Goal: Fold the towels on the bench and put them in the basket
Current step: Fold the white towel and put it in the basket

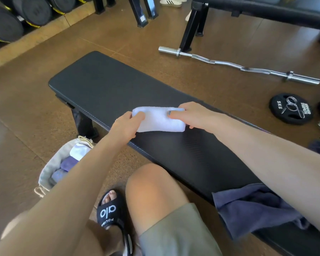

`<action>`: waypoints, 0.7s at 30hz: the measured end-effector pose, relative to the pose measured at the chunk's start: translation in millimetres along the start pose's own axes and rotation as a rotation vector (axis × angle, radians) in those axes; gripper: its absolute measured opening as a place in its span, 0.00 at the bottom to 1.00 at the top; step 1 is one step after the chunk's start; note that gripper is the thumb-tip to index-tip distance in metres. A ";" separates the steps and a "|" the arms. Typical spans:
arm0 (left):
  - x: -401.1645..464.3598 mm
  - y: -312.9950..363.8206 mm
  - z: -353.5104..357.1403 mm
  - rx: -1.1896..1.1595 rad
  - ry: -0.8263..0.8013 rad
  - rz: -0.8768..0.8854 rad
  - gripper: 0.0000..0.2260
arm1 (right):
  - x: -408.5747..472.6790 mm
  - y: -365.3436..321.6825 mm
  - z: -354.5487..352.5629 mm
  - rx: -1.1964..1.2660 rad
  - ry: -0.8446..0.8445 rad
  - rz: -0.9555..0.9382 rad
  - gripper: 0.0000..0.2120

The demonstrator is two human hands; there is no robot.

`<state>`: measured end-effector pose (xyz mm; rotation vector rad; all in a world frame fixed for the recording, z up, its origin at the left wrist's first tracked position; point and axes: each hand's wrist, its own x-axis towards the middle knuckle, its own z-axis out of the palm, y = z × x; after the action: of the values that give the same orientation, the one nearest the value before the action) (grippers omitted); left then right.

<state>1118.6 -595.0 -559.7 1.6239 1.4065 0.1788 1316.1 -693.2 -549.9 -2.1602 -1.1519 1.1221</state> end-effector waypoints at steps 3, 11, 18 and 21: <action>-21.6 -12.2 -1.2 -0.206 0.026 -0.078 0.17 | -18.8 -2.8 17.3 0.043 -0.010 -0.020 0.15; -60.8 -53.2 -2.5 -0.866 -0.091 -0.082 0.31 | -52.4 -18.4 66.2 0.067 -0.032 -0.057 0.19; -67.6 -65.6 -41.8 -0.942 0.082 -0.089 0.36 | -54.1 -52.8 111.8 0.227 -0.133 -0.069 0.18; -64.1 -78.9 -84.7 -1.026 0.157 -0.118 0.43 | -49.9 -92.1 134.9 0.254 -0.212 -0.112 0.21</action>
<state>988.5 -610.8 -541.4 0.6808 1.1937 0.8208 1145.9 -682.6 -541.3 -1.7973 -1.1334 1.3907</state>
